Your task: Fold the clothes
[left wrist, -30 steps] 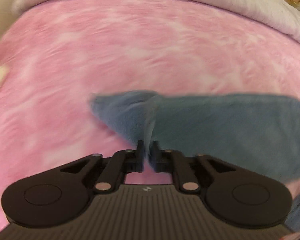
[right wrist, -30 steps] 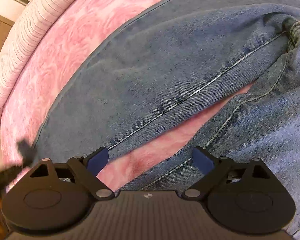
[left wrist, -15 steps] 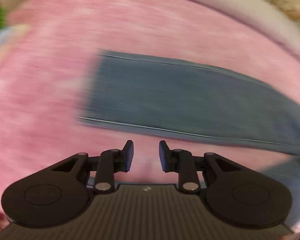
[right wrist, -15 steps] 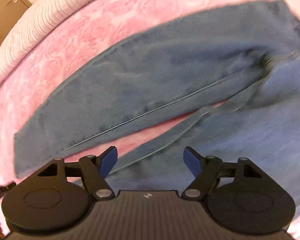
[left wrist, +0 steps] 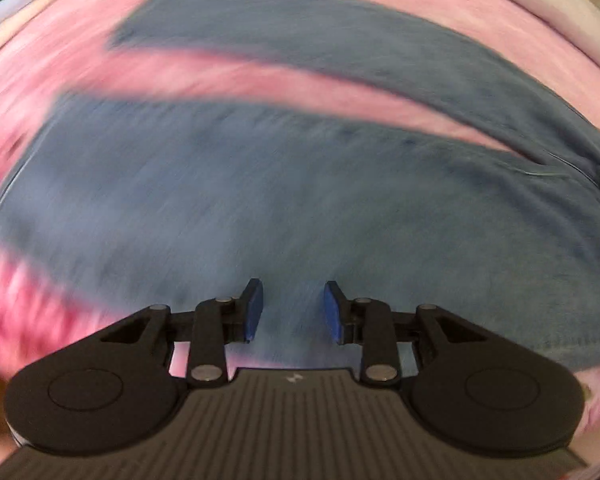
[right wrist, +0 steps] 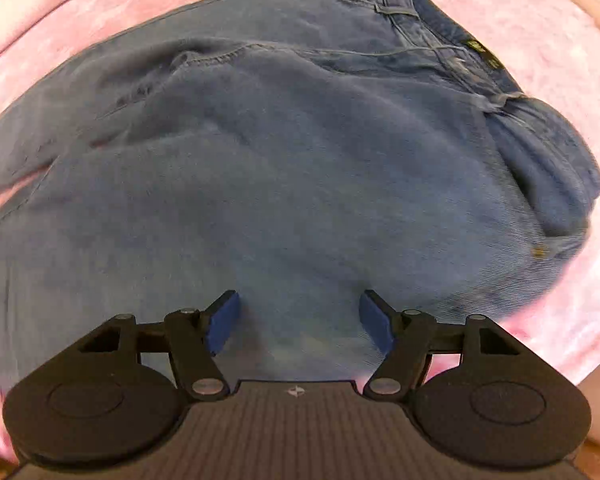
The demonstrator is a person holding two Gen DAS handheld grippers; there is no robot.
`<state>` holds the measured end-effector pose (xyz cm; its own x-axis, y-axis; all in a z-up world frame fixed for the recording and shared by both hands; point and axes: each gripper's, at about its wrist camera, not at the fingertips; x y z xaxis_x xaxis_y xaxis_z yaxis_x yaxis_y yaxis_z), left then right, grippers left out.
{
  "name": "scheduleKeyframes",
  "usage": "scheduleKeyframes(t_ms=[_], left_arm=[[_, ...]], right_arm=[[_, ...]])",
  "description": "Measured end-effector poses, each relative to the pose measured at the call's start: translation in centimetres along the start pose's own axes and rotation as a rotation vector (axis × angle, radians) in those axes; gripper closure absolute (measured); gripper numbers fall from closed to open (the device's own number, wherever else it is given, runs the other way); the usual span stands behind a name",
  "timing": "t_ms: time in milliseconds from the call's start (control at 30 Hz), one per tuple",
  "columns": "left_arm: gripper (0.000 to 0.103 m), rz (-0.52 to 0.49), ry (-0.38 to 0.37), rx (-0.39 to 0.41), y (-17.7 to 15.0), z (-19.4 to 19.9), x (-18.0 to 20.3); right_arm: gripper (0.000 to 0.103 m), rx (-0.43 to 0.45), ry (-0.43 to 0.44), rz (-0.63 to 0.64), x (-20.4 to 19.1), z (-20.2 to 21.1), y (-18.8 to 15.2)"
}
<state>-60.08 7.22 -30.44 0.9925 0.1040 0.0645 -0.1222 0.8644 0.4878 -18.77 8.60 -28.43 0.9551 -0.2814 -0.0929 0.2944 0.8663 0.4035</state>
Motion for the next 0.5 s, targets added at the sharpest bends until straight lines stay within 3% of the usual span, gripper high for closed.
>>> scheduleKeyframes(t_ms=[67, 233, 400, 500], left_arm=[[0.066, 0.169, 0.049, 0.028, -1.0, 1.2, -2.5], [0.063, 0.652, 0.094, 0.156, -2.1, 3.1, -8.4], [0.061, 0.889, 0.121, 0.266, -2.7, 2.6, -15.1], [0.061, 0.97, 0.101, 0.307, -2.4, 1.5, -17.7]], right_arm=[[0.037, 0.004, 0.041, -0.048, 3.2, 1.3, 0.2], [0.035, 0.053, 0.098, -0.372, 13.8, 3.4, 0.8], [0.033, 0.099, 0.11, -0.618, 20.7, 2.6, -0.1], [0.033, 0.131, 0.155, -0.702, 21.8, 1.6, -0.9]])
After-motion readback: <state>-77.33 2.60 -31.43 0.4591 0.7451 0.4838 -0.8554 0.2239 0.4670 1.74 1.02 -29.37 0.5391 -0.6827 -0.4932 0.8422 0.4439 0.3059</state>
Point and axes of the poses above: each gripper's, at about its wrist camera, not at the fingertips, and z roughly against the way its jaws point, x to its right, y to its top, and after that the axes turned 9 degrees about x, right-handed
